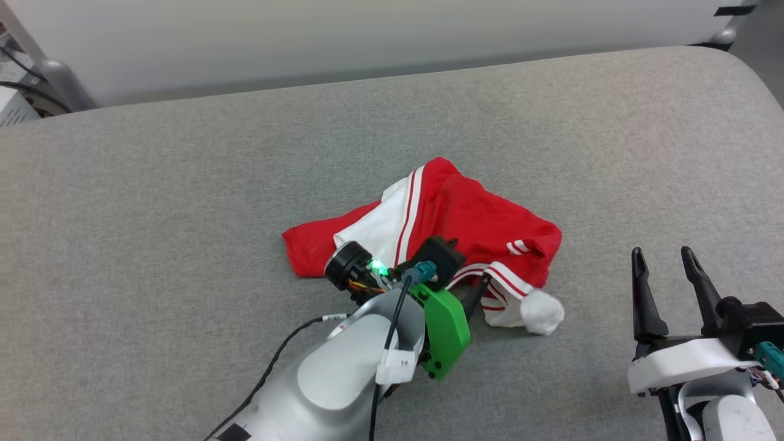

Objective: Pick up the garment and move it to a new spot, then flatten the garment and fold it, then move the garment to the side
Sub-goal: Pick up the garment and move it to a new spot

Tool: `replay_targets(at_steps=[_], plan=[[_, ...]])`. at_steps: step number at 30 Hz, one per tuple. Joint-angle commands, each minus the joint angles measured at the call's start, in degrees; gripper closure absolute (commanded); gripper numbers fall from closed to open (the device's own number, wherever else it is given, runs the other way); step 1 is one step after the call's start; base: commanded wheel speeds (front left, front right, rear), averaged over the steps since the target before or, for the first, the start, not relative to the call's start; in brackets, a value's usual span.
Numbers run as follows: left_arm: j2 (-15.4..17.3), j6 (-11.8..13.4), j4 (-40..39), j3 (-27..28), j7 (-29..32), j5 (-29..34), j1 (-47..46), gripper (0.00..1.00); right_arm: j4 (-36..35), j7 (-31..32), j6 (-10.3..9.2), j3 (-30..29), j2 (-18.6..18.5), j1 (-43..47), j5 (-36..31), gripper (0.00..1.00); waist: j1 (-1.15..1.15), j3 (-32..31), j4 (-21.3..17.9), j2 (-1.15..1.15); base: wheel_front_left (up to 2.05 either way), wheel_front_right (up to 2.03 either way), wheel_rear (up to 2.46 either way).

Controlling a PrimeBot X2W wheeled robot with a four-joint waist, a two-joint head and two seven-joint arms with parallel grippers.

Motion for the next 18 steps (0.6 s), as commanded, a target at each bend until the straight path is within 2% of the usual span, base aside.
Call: replay_targets(at_steps=[1,9,14,18], plan=[[-0.25,-0.47,0.65,-0.44,-0.83,-0.25,0.74,0.00,-0.23,-0.12,-0.04,-0.05,-0.14,-0.58,-0.13,0.00,0.00,-1.48,1.73,0.64,0.00,0.00,0.00],[0.27,0.61,1.32,0.13,-4.35,-2.52,3.65,0.00,0.05,-0.12,-0.04,-0.78,-0.14,1.91,-0.75,0.00,0.00,-5.86,7.61,0.64,0.00,0.00,0.00],[3.44,1.75,-0.67,0.77,-4.75,-2.61,4.84,0.00,-0.14,-0.12,-0.04,-1.40,-0.14,3.23,-1.32,0.00,0.00,-7.61,11.58,0.64,0.00,0.00,0.00],[7.16,4.29,-4.12,4.15,-6.75,-4.20,6.53,0.00,-0.36,-0.12,-0.04,-1.42,-0.14,3.82,-1.44,0.00,0.00,-8.39,13.66,0.64,0.00,0.00,0.00]])
